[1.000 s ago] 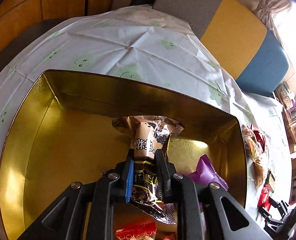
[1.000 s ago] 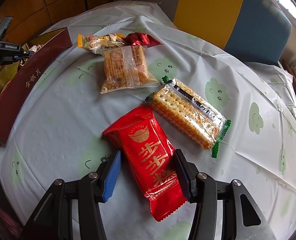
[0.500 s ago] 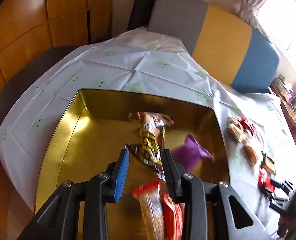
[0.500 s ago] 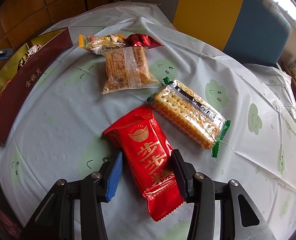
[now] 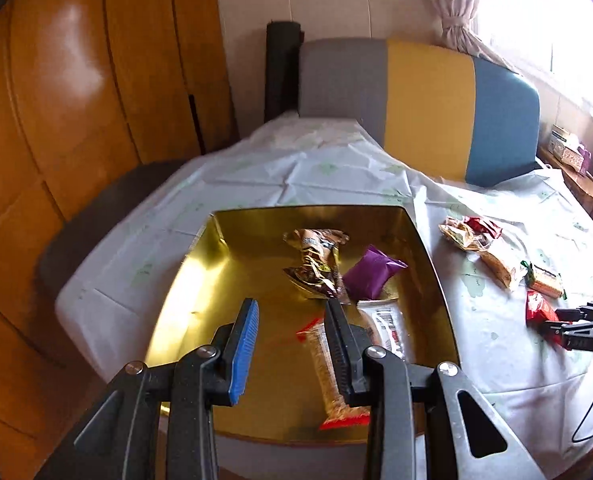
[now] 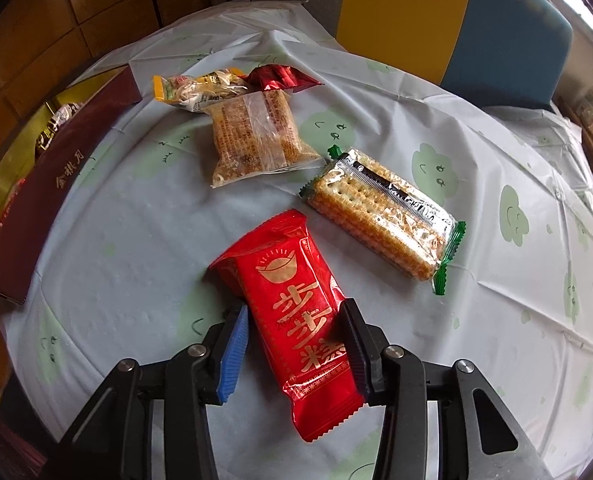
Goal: Organize snacks
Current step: 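Grasp the red printed cake pack with the right gripper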
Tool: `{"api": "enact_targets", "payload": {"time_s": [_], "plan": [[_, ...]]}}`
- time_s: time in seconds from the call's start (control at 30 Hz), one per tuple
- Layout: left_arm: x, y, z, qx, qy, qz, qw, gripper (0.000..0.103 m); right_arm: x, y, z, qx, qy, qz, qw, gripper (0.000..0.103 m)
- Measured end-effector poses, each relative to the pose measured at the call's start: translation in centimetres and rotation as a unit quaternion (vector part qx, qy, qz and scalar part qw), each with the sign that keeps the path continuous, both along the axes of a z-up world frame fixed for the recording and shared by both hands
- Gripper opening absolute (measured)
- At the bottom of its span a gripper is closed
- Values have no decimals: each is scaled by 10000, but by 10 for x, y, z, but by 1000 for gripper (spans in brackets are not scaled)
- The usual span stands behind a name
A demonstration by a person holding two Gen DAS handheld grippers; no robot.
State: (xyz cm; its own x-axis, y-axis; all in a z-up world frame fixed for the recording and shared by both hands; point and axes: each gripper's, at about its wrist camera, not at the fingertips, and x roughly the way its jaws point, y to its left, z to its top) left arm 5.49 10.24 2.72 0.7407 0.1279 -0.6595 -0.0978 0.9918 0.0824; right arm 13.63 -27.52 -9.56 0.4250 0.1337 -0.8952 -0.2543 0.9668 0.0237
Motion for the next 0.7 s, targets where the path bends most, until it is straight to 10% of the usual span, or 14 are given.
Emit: {"api": "enact_targets", "payload": {"time_s": [0.7], "plan": [[-28, 23, -2, 203, -195, 234, 9993, 34, -2, 141, 89, 1405, -484, 970, 9841, 43]]}}
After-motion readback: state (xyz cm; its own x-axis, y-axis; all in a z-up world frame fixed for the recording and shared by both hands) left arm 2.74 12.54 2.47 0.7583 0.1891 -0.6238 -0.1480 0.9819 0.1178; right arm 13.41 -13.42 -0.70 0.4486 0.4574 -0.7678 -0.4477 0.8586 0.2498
